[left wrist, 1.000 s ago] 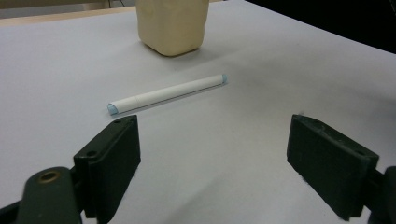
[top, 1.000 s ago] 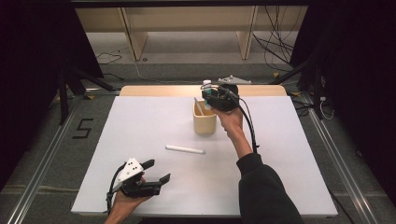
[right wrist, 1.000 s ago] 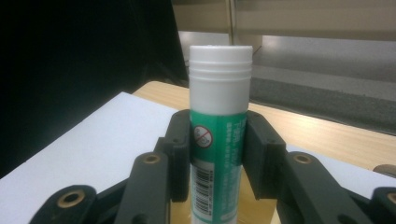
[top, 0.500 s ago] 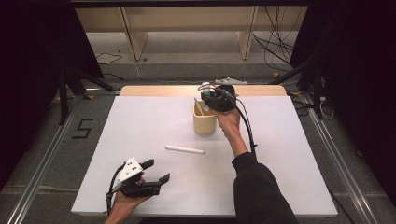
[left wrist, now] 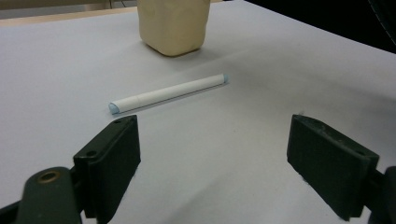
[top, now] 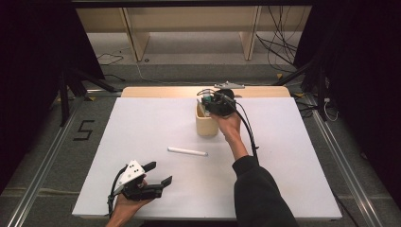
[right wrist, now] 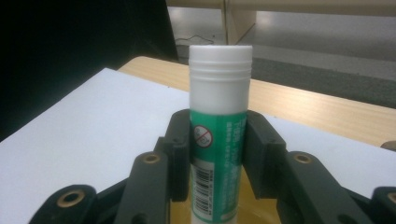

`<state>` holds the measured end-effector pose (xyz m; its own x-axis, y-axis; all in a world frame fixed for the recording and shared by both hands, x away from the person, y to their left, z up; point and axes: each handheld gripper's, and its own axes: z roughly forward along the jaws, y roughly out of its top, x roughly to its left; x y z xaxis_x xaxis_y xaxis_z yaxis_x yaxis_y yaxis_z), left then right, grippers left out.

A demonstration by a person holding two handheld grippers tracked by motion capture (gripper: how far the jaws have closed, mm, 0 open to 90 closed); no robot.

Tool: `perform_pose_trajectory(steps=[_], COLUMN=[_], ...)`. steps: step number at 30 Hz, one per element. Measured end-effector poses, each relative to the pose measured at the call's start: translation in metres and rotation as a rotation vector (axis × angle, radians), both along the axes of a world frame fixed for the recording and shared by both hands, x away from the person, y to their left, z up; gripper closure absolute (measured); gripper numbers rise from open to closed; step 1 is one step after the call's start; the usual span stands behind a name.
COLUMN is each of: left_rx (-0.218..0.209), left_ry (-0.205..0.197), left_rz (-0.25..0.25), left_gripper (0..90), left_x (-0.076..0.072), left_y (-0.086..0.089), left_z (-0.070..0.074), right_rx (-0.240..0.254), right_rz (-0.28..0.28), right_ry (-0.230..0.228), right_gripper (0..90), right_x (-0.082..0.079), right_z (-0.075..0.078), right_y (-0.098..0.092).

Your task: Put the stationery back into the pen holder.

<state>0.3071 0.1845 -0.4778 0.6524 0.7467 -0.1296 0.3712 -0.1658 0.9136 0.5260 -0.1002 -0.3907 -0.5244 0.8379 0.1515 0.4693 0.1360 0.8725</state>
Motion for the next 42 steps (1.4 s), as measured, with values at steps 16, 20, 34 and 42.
perform_pose_trajectory(steps=[16,20,34,42], left_rx=[0.005,0.007,0.01,0.011], left_ry=[-0.002,0.0,0.004,0.004], left_rz=[-0.002,-0.002,-0.002,-0.002], left_gripper=[17.1,17.1,17.1,17.1], left_x=[0.0,0.0,0.0,0.0], left_y=[-0.001,-0.001,-0.002,-0.002], left_z=[-0.001,-0.001,-0.001,-0.001], right_rx=[-0.016,-0.019,-0.036,-0.025], right_rz=[-0.004,0.002,0.013,0.0], right_ry=[0.028,0.032,0.055,0.014], right_gripper=[65.6,65.6,61.1,39.6], right_x=[0.0,0.0,0.001,-0.006], right_z=[-0.013,-0.014,-0.019,-0.004], right_y=[0.002,0.004,0.008,0.0])
